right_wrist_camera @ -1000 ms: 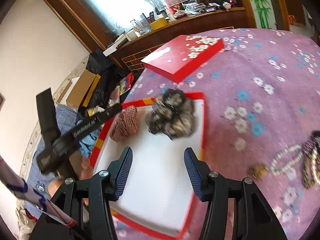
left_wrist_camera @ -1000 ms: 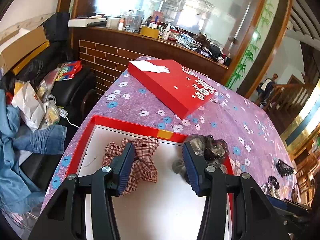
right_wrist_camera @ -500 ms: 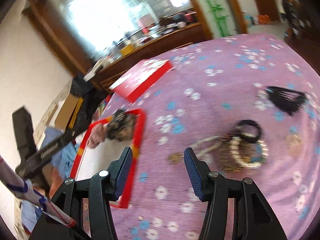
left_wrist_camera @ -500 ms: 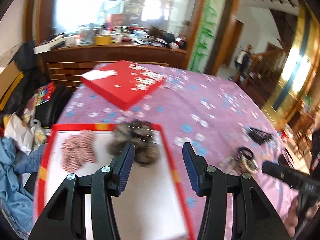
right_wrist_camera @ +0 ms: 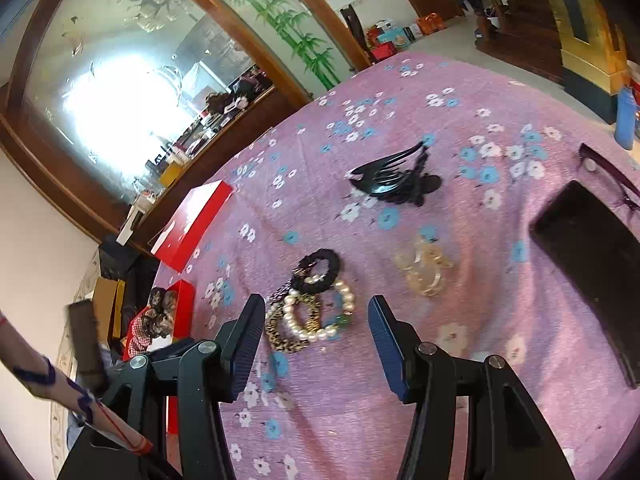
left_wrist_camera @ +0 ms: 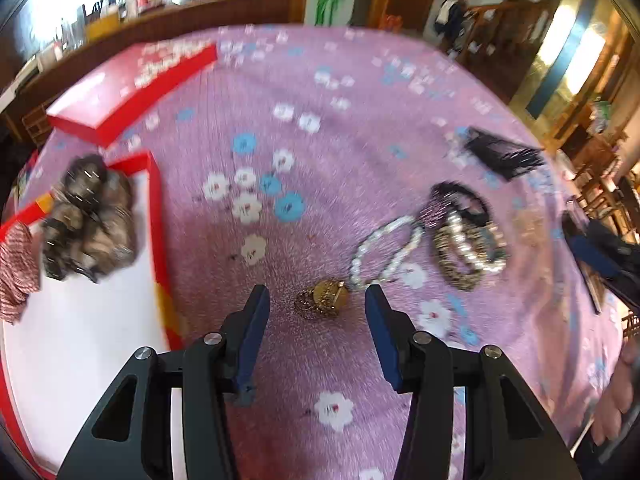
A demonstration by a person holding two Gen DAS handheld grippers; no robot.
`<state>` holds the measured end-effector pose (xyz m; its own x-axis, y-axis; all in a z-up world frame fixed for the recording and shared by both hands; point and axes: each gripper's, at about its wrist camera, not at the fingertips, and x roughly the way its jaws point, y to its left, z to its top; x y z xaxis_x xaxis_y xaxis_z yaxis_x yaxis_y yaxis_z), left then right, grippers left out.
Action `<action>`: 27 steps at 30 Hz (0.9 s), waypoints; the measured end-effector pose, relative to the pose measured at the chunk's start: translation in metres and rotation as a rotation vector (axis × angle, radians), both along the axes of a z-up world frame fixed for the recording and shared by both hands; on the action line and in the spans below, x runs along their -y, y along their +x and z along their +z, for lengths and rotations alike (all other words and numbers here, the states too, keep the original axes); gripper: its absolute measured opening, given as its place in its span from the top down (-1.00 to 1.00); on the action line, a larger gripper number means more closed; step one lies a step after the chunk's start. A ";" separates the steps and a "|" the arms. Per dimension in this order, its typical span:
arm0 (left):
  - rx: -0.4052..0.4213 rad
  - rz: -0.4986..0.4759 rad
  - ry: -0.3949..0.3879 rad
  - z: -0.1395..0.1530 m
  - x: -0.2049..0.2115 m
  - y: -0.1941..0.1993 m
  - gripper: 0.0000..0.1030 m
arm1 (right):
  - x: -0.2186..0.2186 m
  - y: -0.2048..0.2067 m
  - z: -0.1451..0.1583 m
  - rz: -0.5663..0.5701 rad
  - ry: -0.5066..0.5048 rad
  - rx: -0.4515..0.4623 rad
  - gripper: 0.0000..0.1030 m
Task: Organize jewelry
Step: 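Move both grippers back toward the bracelets and clips on the tablecloth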
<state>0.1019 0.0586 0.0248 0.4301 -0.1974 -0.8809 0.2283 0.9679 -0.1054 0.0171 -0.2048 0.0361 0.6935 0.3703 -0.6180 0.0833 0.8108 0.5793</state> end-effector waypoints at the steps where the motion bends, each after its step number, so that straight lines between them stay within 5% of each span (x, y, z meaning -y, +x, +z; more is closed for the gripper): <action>1: -0.012 0.003 0.006 -0.005 0.002 0.003 0.07 | 0.003 -0.001 0.001 -0.001 0.005 0.002 -0.12; 7: 0.006 0.026 0.070 -0.016 0.011 0.011 0.13 | 0.011 -0.007 0.000 -0.004 0.014 0.015 -0.12; 10: 0.026 0.012 0.077 -0.016 0.016 0.012 0.57 | 0.013 -0.007 -0.001 -0.006 0.022 0.012 -0.12; 13: 0.045 0.005 0.105 -0.015 0.021 0.009 0.60 | 0.016 -0.009 0.000 -0.013 0.019 0.009 -0.12; 22: 0.126 0.018 -0.104 0.006 0.001 0.004 0.60 | 0.032 0.002 0.002 -0.073 -0.032 -0.032 -0.12; 27: 0.189 0.000 -0.136 0.018 0.003 -0.003 0.60 | 0.040 0.026 -0.010 -0.119 -0.120 -0.114 -0.11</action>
<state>0.0990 0.0556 0.0424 0.5851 -0.3088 -0.7499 0.2569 0.9476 -0.1898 0.0432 -0.2448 0.0260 0.6514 0.2089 -0.7294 0.2421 0.8539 0.4607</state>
